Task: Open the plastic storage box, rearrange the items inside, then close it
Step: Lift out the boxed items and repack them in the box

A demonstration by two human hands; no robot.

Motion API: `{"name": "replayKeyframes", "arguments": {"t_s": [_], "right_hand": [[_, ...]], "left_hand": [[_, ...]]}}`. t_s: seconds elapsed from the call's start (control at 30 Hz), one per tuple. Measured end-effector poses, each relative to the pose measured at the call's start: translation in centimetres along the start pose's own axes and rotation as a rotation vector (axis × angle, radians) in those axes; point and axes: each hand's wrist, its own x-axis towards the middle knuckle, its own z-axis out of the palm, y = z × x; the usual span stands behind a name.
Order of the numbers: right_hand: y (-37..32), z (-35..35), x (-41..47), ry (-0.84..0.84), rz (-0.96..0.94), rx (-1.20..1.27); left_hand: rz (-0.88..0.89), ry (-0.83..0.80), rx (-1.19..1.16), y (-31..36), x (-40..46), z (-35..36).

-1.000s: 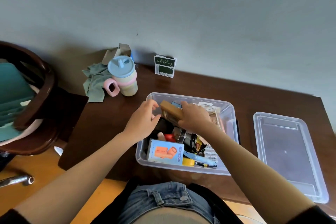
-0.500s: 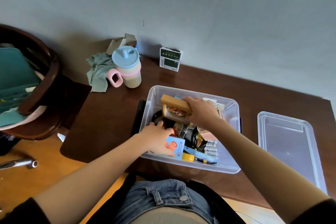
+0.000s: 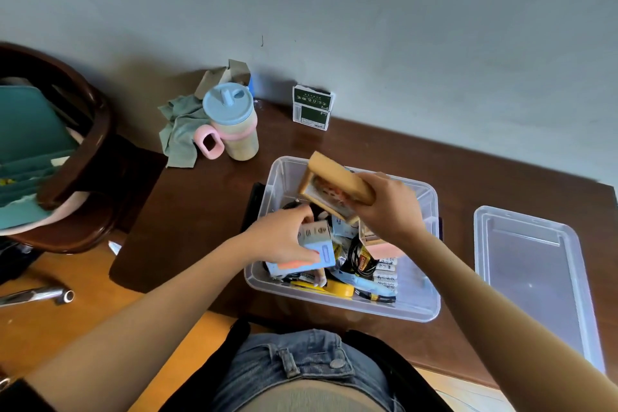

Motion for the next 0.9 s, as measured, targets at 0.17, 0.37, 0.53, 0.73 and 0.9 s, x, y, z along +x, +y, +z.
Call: {"name": "replayKeyframes", "arguments": {"t_s": [0.17, 0.37, 0.53, 0.73, 0.9], "right_hand": [[0.9, -1.9, -1.6, 0.110, 0.028, 0.122], [1.8, -2.9, -3.1, 0.191, 0.108, 0.140], [2.0, -3.4, -3.8, 0.200, 0.092, 0.161], [0.8, -2.5, -3.9, 0.148, 0.030, 0.101], [-0.5, -0.7, -3.2, 0.100, -0.032, 0.042]], "left_hand": [[-0.081, 0.252, -0.154, 0.3, 0.4, -2.0], [-0.101, 0.370, -0.012, 0.5, 2.1, -1.9], [0.015, 0.318, 0.034, 0.3, 3.1, -1.1], [0.009, 0.448, 0.183, 0.2, 1.8, -1.2], [0.099, 0.461, 0.244, -0.8, -1.1, -0.3]]}}
